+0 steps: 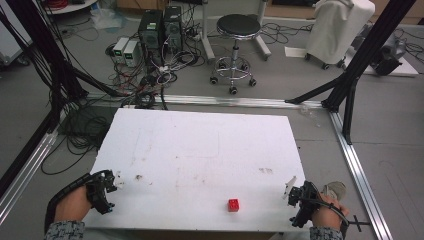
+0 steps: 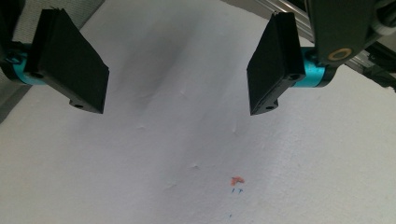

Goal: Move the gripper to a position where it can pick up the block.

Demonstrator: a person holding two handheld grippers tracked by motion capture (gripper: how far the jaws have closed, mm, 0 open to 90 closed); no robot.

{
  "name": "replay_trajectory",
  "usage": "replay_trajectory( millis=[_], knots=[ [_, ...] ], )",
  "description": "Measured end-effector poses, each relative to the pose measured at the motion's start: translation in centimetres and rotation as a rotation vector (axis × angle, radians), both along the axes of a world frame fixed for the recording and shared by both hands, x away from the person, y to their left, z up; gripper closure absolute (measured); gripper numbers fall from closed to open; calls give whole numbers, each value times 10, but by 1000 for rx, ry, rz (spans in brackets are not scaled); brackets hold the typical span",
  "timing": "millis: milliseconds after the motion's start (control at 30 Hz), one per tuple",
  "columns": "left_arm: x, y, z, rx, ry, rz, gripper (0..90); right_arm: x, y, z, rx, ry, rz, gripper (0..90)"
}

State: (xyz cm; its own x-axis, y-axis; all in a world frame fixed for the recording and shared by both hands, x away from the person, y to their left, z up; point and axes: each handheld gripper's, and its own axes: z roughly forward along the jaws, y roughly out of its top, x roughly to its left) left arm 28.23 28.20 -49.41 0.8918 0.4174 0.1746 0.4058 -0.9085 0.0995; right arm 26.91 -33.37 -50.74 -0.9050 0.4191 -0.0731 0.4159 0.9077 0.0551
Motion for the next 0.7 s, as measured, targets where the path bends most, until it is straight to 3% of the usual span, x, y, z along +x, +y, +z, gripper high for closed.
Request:
replay_trajectory(
  millis=[700],
  knots=[
    [-1, -1, 4, -7, -6, 13, 211, 0, 1, 4, 8, -17, 7, 26]
  ],
)
